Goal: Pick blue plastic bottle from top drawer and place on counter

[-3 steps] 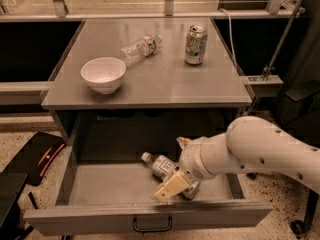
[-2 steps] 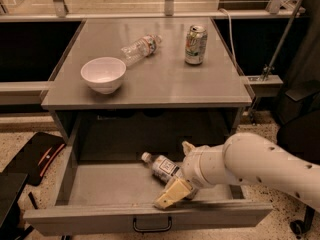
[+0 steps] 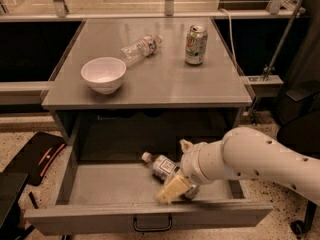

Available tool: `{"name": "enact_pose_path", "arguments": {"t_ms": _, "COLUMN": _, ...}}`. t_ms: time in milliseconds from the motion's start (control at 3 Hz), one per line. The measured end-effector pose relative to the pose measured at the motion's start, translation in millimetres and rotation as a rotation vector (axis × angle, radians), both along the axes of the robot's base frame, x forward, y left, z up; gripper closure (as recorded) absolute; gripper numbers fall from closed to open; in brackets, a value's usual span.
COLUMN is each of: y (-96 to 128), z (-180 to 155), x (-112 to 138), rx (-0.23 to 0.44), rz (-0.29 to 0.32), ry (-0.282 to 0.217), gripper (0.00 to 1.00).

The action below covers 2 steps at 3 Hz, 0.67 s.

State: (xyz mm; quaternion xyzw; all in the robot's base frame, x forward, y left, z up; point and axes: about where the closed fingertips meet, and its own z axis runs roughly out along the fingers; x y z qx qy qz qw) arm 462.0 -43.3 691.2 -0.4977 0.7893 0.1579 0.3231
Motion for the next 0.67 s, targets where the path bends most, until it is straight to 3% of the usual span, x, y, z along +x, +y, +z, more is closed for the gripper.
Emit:
{"name": "enact_pose_path", "arguments": {"t_ms": 333, "y": -1.0, "z": 11.0, "x": 32.4, "rx": 0.128, "rz": 0.077, "ry": 0.08, "gripper": 0.0}}
{"name": "enact_pose_path", "arguments": {"t_ms": 667, "y": 5.9, "z": 2.1, "x": 25.3, "rx": 0.109, "rz": 0.061, "ry": 0.075, "gripper": 0.0}}
